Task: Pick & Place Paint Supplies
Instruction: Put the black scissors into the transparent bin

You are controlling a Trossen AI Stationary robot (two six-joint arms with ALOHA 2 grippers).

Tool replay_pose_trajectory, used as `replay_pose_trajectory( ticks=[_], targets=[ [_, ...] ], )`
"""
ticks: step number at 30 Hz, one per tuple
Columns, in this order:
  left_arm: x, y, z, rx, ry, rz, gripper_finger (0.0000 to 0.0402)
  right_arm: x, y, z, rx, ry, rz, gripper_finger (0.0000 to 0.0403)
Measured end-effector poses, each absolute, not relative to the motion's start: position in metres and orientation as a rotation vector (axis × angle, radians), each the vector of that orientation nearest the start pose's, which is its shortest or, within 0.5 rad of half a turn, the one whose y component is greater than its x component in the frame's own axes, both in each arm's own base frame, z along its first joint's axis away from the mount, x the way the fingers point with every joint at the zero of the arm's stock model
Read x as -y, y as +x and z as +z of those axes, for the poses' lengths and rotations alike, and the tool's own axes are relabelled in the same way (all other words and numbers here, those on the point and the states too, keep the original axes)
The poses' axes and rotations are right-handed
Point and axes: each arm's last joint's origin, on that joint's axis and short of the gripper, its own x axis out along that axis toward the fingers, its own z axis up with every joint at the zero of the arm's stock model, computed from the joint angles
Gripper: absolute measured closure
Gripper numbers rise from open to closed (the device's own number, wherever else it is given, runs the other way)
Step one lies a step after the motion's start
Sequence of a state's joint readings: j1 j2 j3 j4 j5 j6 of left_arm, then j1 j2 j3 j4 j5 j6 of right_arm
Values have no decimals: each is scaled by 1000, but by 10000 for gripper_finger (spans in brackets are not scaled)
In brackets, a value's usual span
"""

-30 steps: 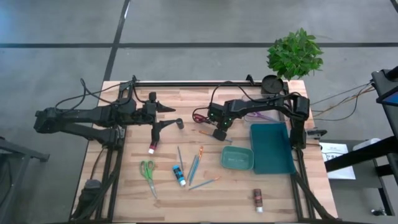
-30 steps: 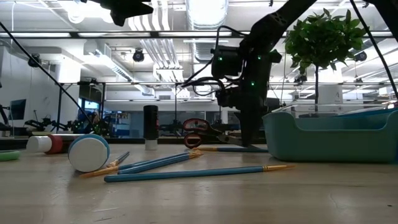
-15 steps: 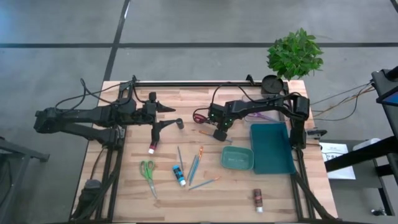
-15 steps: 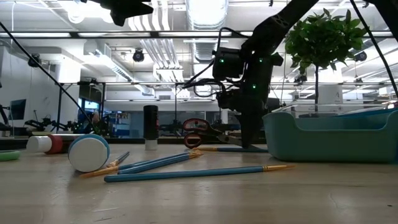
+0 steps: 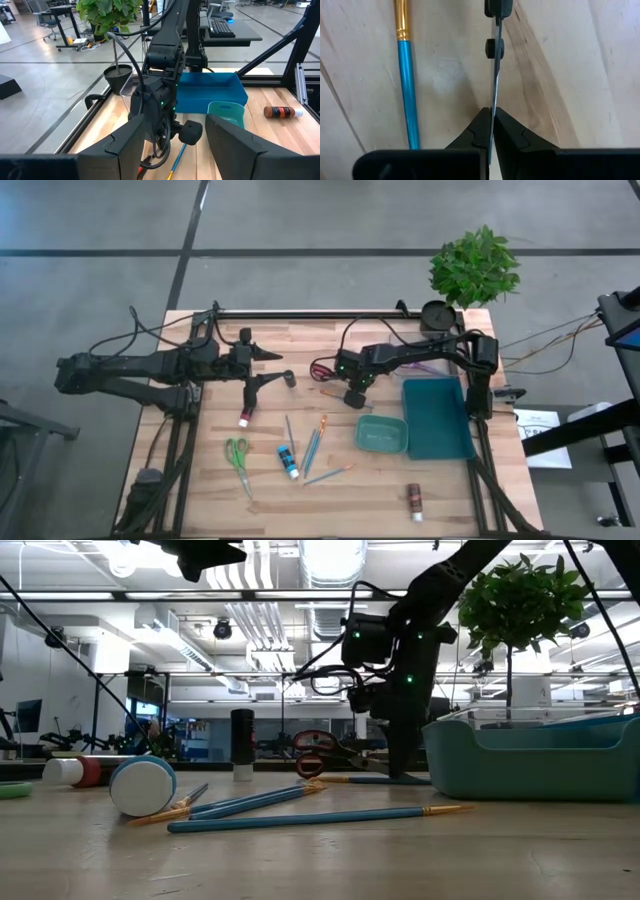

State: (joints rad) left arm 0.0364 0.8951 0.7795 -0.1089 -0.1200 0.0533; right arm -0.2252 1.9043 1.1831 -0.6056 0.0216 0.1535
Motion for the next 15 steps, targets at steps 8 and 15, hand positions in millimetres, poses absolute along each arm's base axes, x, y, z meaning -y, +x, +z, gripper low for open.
replay_pose_trajectory(
  ticks=[8, 15],
  targets=[
    [-11, 199, 319, -229, 62, 150, 187, 73, 339, 173, -1216, 236, -327, 395],
    [-11, 199, 319, -229, 61, 150, 187, 73, 324, 200, -1189, 192, -423, 395]
  ],
)
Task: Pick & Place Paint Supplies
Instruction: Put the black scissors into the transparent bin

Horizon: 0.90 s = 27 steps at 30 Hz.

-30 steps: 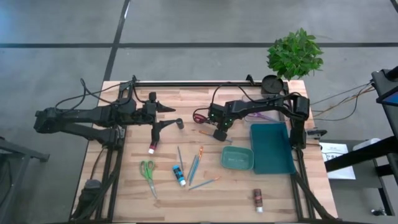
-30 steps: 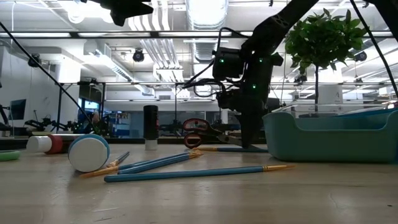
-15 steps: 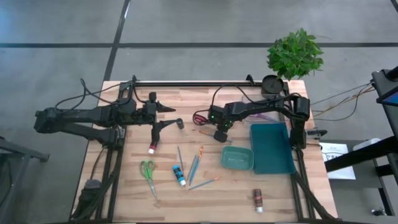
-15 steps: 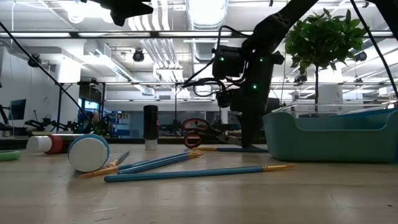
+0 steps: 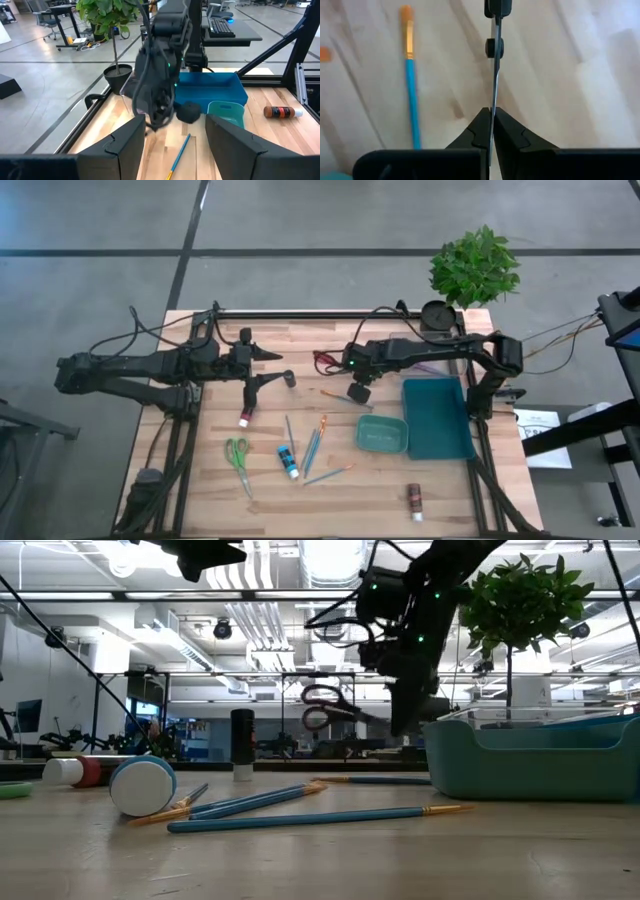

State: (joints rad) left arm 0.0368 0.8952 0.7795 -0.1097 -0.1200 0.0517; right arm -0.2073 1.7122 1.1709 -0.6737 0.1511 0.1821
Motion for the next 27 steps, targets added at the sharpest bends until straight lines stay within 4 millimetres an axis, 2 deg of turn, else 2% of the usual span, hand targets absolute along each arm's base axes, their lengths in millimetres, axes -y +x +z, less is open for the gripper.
replay_pose_trajectory(
  ticks=[5, 11, 18, 27],
  targets=[
    [-11, 199, 319, -232, 61, 150, 187, 71, 306, 232, -1125, 174, -456, 395],
    [-11, 199, 319, -234, 61, 150, 187, 67, 274, 256, -1175, 121, -530, 395],
    [-11, 199, 319, -236, 61, 150, 187, 62, 235, 259, -1271, 102, -668, 395],
    [-11, 199, 319, -236, 61, 150, 187, 54, 191, 257, -1363, 66, -723, 395]
  ],
)
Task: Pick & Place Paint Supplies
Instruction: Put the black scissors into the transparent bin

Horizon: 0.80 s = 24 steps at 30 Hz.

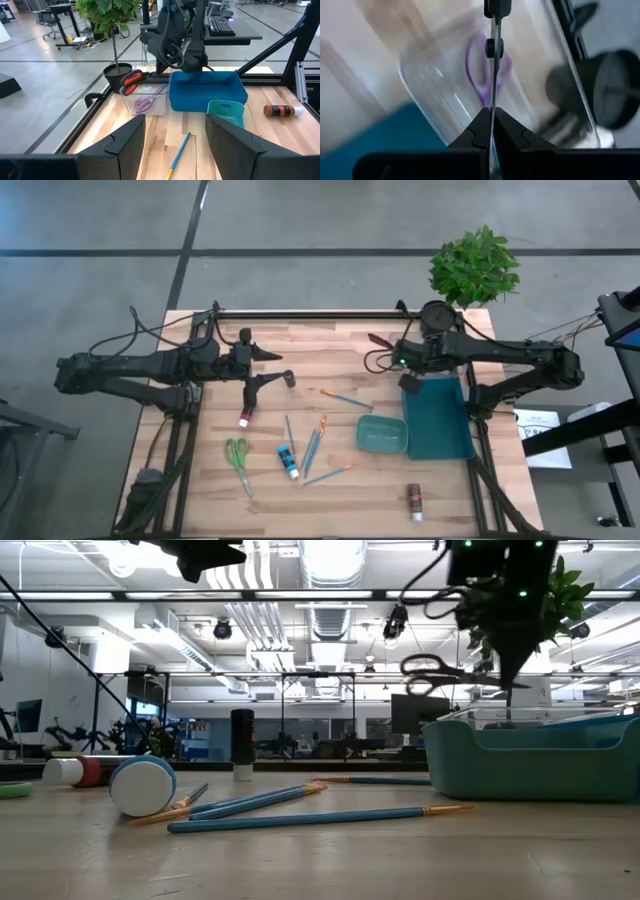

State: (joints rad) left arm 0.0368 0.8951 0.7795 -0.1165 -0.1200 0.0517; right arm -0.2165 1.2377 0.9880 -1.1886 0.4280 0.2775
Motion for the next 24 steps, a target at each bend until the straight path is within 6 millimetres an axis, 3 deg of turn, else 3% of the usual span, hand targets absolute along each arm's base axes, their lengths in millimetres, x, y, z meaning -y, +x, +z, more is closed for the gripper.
replay_pose_trajectory(
  ticks=[6, 24],
  targets=[
    [-11, 199, 319, -236, 61, 150, 187, 51, 167, 256, -1439, 25, -817, 395],
    [-11, 199, 319, -229, 62, 150, 188, 67, 152, 247, -1688, -23, -761, 395]
  ],
)
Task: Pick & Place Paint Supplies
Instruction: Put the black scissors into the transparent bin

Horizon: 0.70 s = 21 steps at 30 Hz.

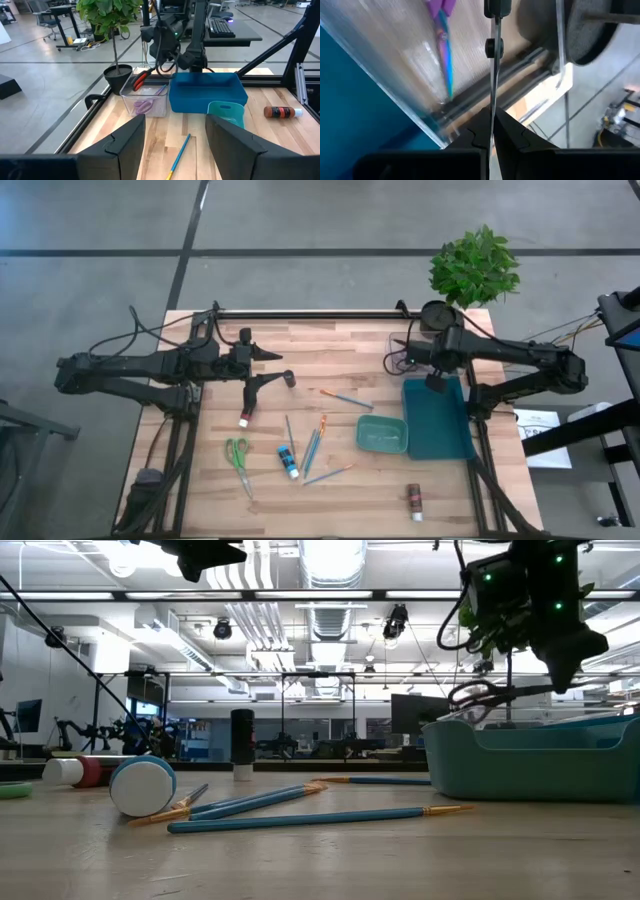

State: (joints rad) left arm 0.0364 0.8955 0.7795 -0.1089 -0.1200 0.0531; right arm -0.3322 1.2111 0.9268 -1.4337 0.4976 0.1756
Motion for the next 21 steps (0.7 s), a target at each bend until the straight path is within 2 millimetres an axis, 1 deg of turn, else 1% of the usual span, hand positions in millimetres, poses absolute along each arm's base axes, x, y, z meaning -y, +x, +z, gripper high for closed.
replay_pose_trajectory(
  ticks=[11, 21],
  targets=[
    [-11, 199, 319, -229, 63, 150, 188, 73, 154, 246, -1666, 6, -725, 395],
    [-11, 199, 319, -229, 63, 150, 188, 76, 152, 244, -1675, 28, -742, 395]
  ],
)
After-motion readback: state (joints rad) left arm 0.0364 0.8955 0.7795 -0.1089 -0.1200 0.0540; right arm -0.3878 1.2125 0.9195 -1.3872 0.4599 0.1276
